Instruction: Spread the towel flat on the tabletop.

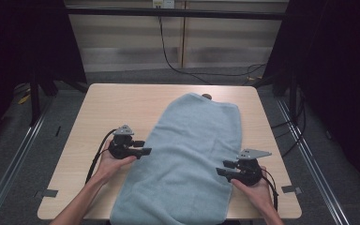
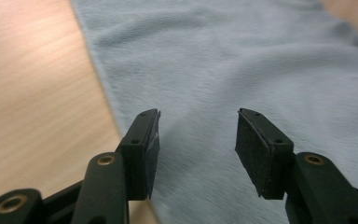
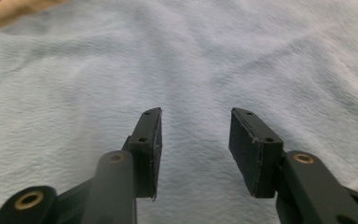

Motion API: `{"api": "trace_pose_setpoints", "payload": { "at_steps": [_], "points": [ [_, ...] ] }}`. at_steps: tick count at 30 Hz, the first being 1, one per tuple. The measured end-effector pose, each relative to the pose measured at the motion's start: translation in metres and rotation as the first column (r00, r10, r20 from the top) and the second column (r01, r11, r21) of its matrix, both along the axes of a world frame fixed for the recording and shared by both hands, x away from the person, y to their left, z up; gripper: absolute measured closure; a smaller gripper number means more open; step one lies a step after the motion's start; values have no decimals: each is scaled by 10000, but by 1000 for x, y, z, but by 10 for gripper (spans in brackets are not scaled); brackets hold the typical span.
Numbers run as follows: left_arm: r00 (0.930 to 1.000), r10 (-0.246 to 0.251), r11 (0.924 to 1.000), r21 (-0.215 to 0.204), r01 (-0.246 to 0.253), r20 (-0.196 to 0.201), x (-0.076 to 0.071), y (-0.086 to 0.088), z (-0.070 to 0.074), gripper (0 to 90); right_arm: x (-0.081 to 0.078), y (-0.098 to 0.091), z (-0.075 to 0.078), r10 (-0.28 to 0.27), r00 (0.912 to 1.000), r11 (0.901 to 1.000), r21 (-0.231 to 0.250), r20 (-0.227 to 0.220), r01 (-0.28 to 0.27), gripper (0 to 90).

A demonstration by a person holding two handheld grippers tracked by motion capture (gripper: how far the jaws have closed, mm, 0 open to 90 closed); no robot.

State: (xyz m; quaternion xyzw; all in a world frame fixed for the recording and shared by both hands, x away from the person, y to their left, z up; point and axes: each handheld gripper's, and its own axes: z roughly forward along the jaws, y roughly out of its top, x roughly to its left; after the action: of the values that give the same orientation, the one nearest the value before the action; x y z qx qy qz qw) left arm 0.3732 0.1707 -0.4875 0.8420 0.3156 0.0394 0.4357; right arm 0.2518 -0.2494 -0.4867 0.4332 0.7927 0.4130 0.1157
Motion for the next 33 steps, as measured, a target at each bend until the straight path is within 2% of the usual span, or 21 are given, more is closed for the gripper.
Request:
{"api": "trace_pose_setpoints", "payload": {
  "at_steps": [2, 3, 4, 7, 8, 9, 10, 13, 14, 16, 17, 18, 19, 20, 21, 22, 23, 24, 26, 30, 33],
  "points": [
    [9998, 145, 9997, 210, -148, 150, 9, -3, -8, 485, 2, -5, -2, -176, 9998, 9998, 23, -25, 176, 520],
    [9998, 145, 9997, 210, -148, 150, 9, -3, -8, 483, 2, -5, -2, -176, 9998, 9998, 23, -25, 176, 520],
    [10000, -40, 9987, 511, 38, 44, 11, -5, -15, 483, 2, -9, -3, -403, 9992, 9992, -83, -30, 403, 503],
    [9995, -168, 9975, 692, 150, 261, 6, -7, -18, 501, 2, -14, -5, -515, 9987, 9986, -109, -68, 514, 496],
    [9984, -297, 9917, 1267, 234, 476, 0, -8, -15, 656, 3, -16, -6, -637, 9979, 9979, -109, -103, 636, 486],
    [9983, -422, 9909, 1294, 368, 394, -3, -7, -15, 750, 4, -17, -7, -653, 9978, 9978, -131, -82, 652, 482],
    [9976, -510, 9894, 1382, 440, 473, -8, -4, -14, 803, 4, -16, -8, -656, 9978, 9977, -183, -115, 654, 474],
    [9983, -506, 9903, 1308, 465, 282, -17, 2, -14, 844, 6, -15, -10, -658, 9977, 9975, -255, -164, 654, 465],
    [9982, -553, 9900, 1313, 518, 232, -29, 11, -13, 844, 7, -11, -12, -572, 9981, 9978, -347, -211, 565, 463],
    [9987, -508, 9924, 1122, 498, 63, -42, 21, -13, 846, 9, -7, -13, -516, 9983, 9976, -477, -277, 502, 456],
    [9987, -508, 9924, 1122, 498, 63, -42, 21, -13, 846, 11, -5, -13, -503, 9983, 9973, -550, -295, 487, 456],
    [9982, -592, 9917, 1153, 575, 110, -57, 31, -13, 846, 12, -3, -13, -451, 9987, 9975, -557, -255, 436, 456],
    [9982, -592, 9917, 1153, 575, 110, -57, 31, -13, 846, 12, -3, -13, -451, 9987, 9975, -557, -255, 436, 456],
    [9985, -550, 9937, 972, 552, -57, -70, 42, -13, 846, 17, 2, -12, -421, 9989, 9978, -520, -201, 410, 455],
    [9983, -550, 9954, 769, 564, -199, -77, 47, -14, 846, 20, 4, -11, -400, 9991, 9976, -570, -126, 393, 454],
    [9983, -550, 9954, 769, 564, -199, -77, 47, -14, 846, 20, 4, -11, -400, 9991, 9976, -570, -126, 393, 454],
    [9967, -580, 9973, 428, 605, -567, -90, 55, -14, 846, 27, 10, -11, -428, 9990, 9975, -575, -111, 420, 450],
    [9959, -726, 9959, 507, 753, -540, -96, 58, -14, 846, 30, 13, -11, -410, 9991, 9974, -592, -81, 404, 449],
    [9933, -865, 9955, 320, 892, -769, -108, 64, -14, 846, 37, 19, -11, -380, 9993, 9965, -743, 4, 379, 452],
    [9901, -1126, 9928, 321, 1156, -833, -123, 65, -13, 846, 51, 30, -11, -405, 9991, 9962, -770, 143, 414, 459],
    [9906, -1170, 9923, 316, 1194, -708, -123, 64, -12, 820, 57, 35, -16, -229, 9997, 9957, -892, 61, 233, 493]
  ]
}}
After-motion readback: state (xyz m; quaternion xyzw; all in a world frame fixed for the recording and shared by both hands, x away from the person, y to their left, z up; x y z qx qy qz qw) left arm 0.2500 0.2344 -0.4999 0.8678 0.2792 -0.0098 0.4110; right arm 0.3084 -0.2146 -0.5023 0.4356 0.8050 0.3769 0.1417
